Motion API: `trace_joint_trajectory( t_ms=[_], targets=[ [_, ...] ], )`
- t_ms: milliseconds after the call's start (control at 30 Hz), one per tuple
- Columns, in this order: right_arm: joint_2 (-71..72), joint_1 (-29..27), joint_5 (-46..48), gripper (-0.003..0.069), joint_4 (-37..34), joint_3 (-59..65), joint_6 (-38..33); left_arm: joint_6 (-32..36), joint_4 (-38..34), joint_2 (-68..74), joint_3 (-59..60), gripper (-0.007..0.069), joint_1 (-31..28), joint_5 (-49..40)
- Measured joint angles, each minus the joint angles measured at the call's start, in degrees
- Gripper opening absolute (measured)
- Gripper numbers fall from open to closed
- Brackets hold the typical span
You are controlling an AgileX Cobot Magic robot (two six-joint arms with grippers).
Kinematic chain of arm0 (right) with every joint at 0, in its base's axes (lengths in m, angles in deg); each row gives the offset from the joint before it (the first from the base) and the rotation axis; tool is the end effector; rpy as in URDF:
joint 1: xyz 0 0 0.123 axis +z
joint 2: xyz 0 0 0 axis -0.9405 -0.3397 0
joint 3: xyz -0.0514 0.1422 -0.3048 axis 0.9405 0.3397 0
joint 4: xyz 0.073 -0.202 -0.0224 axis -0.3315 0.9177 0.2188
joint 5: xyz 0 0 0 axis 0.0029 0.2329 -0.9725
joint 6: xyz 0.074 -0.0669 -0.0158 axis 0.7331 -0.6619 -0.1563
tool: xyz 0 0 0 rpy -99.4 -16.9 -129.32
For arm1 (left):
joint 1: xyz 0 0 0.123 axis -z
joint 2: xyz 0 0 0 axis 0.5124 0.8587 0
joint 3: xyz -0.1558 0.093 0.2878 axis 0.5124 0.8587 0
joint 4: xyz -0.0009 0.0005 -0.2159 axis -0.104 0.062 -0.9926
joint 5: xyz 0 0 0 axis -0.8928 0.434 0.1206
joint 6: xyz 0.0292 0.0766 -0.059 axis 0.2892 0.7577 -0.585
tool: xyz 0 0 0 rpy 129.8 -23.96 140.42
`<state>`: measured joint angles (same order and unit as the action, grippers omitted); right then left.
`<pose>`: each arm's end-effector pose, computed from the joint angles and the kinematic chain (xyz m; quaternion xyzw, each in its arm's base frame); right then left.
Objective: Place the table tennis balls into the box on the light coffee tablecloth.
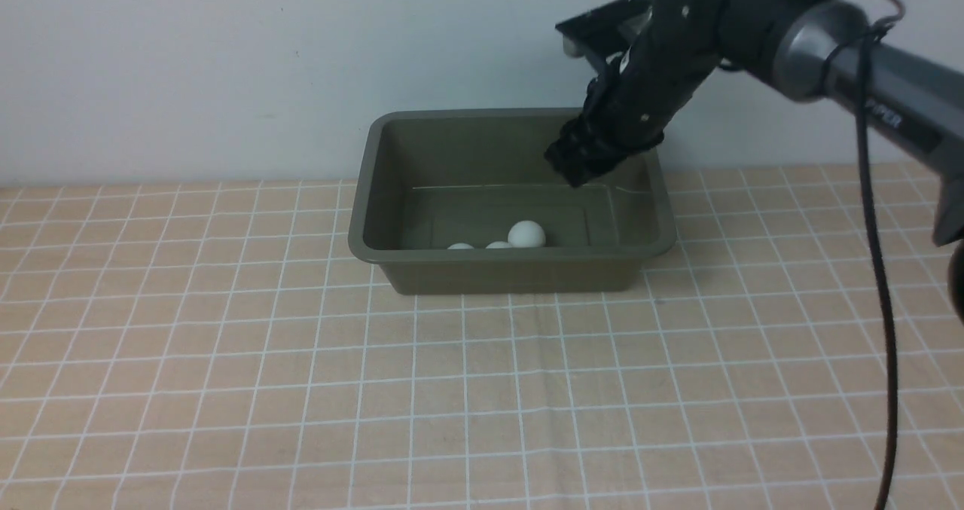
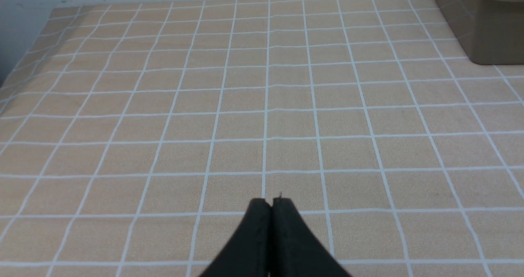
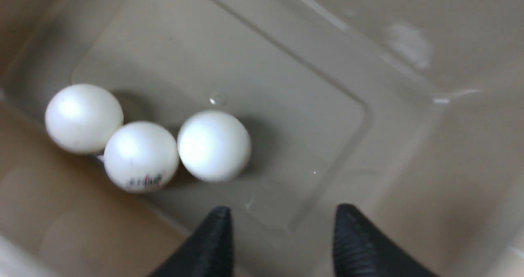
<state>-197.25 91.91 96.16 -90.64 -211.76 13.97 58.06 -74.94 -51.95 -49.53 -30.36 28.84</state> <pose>0.4505 0.1893 0.3091 -0.2863 0.9352 0.0609 0.1994 -0.0318 0.0076 0.1656 -0.0260 0.8165 0.0218 0.5764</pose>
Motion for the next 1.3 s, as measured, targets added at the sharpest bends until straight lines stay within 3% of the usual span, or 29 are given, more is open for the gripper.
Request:
trace_joint_trajectory(
  t_ms=[133,267,567,800,1067,1300],
  targets=[
    [6.6,0.0,2.9,0.0073,3.7,-3.4,0.5,0.0,0.0,0.0,0.0,-0.0069,0.0,0.0],
    [13.4,0.0,3.5,-0.0004,5.8,-3.4,1.6,0.0,0.0,0.0,0.0,-0.0069,0.0,0.0],
    [38.7,-0.1,4.2,-0.0016,6.3,9.9,3.2,0.0,0.0,0.0,0.0,-0.0069,0.0,0.0],
    [66.8,-0.1,4.1,-0.0016,6.2,35.5,4.2,0.0,0.0,0.0,0.0,-0.0069,0.0,0.0],
    [101.1,-0.1,-14.2,-0.0016,5.3,70.5,10.2,0.0,0.0,0.0,0.0,-0.0069,0.0,0.0],
    [112.3,-0.1,-15.1,-0.0016,5.3,84.3,13.2,0.0,0.0,0.0,0.0,-0.0069,0.0,0.0]
  ],
)
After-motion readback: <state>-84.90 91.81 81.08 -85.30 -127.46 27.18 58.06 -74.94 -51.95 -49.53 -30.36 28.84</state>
